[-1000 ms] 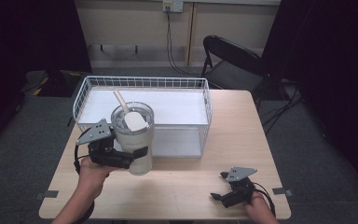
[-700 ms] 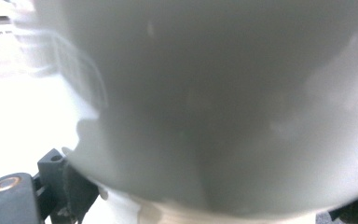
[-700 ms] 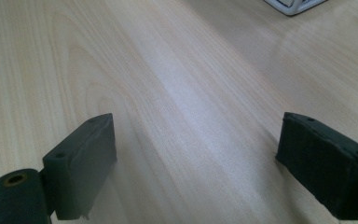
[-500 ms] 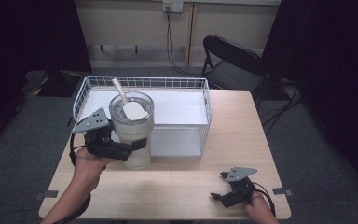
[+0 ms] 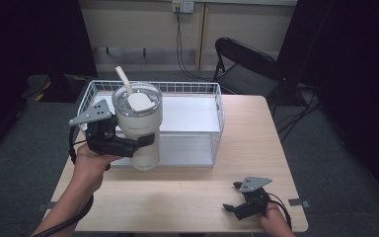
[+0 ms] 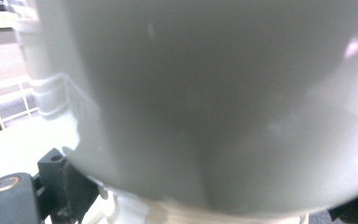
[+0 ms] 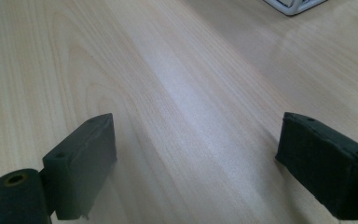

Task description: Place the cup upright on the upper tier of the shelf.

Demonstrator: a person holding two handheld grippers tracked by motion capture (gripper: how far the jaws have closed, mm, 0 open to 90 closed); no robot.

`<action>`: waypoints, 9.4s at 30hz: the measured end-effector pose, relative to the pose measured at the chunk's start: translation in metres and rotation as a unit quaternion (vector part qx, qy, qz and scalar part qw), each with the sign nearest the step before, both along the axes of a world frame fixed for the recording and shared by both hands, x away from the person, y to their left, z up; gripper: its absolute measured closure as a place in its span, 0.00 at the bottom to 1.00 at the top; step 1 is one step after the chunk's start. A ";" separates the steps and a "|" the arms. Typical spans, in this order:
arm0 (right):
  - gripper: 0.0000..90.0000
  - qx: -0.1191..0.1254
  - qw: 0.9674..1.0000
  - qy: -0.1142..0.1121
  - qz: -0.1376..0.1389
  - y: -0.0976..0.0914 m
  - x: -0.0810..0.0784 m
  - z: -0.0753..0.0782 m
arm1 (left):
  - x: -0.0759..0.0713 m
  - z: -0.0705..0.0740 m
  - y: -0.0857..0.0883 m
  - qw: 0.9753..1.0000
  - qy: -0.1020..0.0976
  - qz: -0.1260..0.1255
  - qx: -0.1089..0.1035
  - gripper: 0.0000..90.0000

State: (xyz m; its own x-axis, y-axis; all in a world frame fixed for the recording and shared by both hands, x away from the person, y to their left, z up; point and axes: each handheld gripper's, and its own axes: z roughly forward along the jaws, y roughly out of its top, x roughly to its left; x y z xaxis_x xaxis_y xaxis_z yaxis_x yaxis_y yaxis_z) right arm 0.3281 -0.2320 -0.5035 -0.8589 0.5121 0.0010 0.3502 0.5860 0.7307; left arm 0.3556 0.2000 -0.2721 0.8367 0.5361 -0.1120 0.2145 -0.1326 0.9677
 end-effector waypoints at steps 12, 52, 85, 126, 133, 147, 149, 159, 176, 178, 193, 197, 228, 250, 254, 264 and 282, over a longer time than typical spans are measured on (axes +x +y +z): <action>0.12 0.000 1.000 0.000 0.000 0.000 0.000 0.000 | 0.006 0.017 -0.002 1.000 -0.004 0.003 -0.006 0.10; 0.12 0.000 1.000 0.001 0.000 0.000 0.000 0.000 | 0.036 0.065 -0.013 0.999 -0.028 0.036 -0.015 0.10; 0.12 0.000 1.000 0.001 0.000 0.000 0.000 0.000 | 0.087 0.042 -0.014 0.995 -0.017 0.102 -0.003 0.10; 0.12 0.001 1.000 0.001 0.002 0.000 0.000 0.000 | 0.110 0.018 -0.013 0.987 -0.032 0.153 0.022 0.10; 0.12 0.001 1.000 0.000 0.002 0.000 0.000 0.000 | 0.106 0.016 -0.010 0.987 -0.034 0.153 0.022 0.10; 0.12 0.001 1.000 0.000 0.002 0.000 0.000 0.000 | 0.103 0.016 -0.009 0.987 -0.041 0.153 0.041 0.10; 0.12 0.001 1.000 0.000 0.002 0.000 0.000 0.000 | 0.102 0.016 -0.009 0.986 -0.041 0.153 0.040 0.11; 0.12 0.002 1.000 0.001 0.002 0.000 0.000 0.000 | 0.101 0.014 -0.009 0.986 -0.043 0.156 0.029 0.10; 0.12 0.001 1.000 0.001 0.004 -0.001 0.001 0.000 | 0.094 0.004 0.004 0.990 -0.018 0.142 0.013 0.10; 0.12 0.001 1.000 0.001 0.004 -0.001 0.001 0.000 | 0.092 0.003 0.007 0.990 -0.016 0.138 0.014 0.11; 0.12 0.001 1.000 0.001 0.004 -0.001 0.001 0.000 | 0.071 0.007 0.026 0.992 -0.020 0.127 0.015 0.17; 0.12 0.000 1.000 0.001 0.004 -0.001 0.001 0.000 | 0.063 0.008 0.030 0.992 -0.022 0.124 0.021 0.17; 0.12 0.001 1.000 0.002 0.004 -0.001 0.001 0.000 | 0.020 -0.008 0.062 0.994 -0.011 0.106 0.027 0.17; 0.12 0.000 1.000 0.002 0.005 -0.001 0.001 0.000 | -0.006 -0.040 0.067 0.995 0.004 0.089 0.045 0.17; 0.12 0.000 1.000 0.002 0.005 -0.001 0.001 0.000 | -0.010 -0.050 0.068 0.995 0.010 0.087 0.051 0.18; 0.12 0.000 1.000 0.002 0.005 -0.001 0.001 0.000 | -0.018 -0.084 0.071 0.994 0.033 0.081 0.058 0.18; 0.12 0.001 1.000 0.002 0.005 -0.001 0.001 0.000 | -0.025 -0.134 0.076 0.992 0.057 0.085 0.070 0.18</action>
